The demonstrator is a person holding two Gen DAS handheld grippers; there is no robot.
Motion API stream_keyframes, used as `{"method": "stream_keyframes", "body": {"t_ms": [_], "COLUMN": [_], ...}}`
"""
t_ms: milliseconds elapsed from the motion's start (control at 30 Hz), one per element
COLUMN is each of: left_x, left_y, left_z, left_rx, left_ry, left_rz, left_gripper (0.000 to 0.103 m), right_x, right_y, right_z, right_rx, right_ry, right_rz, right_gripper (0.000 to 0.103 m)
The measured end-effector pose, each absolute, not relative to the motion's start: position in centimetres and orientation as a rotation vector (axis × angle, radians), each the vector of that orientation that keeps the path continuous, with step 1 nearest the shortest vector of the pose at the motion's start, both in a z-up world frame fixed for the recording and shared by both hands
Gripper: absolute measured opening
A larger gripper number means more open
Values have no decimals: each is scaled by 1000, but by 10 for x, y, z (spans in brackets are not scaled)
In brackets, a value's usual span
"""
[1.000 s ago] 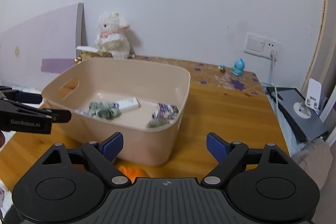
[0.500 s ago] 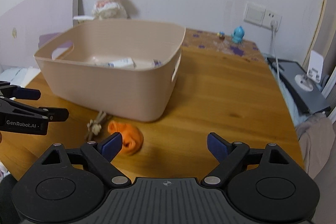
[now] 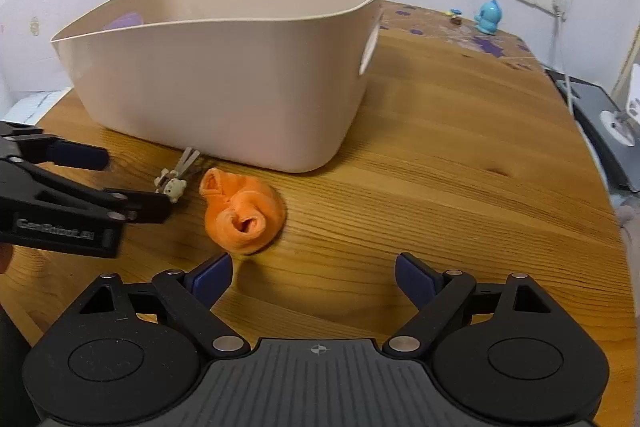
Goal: Organize objects
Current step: 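Grasp the bear keychain with the left tool while the right tool grasps the orange cloth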
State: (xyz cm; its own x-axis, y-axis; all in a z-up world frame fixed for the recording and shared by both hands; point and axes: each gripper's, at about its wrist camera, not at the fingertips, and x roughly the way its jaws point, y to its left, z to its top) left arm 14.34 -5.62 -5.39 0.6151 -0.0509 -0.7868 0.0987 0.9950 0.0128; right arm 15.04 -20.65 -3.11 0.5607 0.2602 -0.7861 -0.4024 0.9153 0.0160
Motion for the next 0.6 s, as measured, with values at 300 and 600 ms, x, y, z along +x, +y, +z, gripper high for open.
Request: {"method": "stream_keyframes", "body": {"t_ms": [300, 600], "left_x": [155, 154], "left_y": [-58, -57], "left_z": [-66, -60], "left_rx": [63, 73], "left_ry": [894, 881], "left_rz": [-108, -157], "left_gripper": [75, 29], "right_x": [155, 152], "right_y": [-190, -168], "right_z": [-39, -36], "right_rx": [-189, -229], "right_ry": [855, 804], "right_rz": [426, 486], "right_gripper": [86, 42]}}
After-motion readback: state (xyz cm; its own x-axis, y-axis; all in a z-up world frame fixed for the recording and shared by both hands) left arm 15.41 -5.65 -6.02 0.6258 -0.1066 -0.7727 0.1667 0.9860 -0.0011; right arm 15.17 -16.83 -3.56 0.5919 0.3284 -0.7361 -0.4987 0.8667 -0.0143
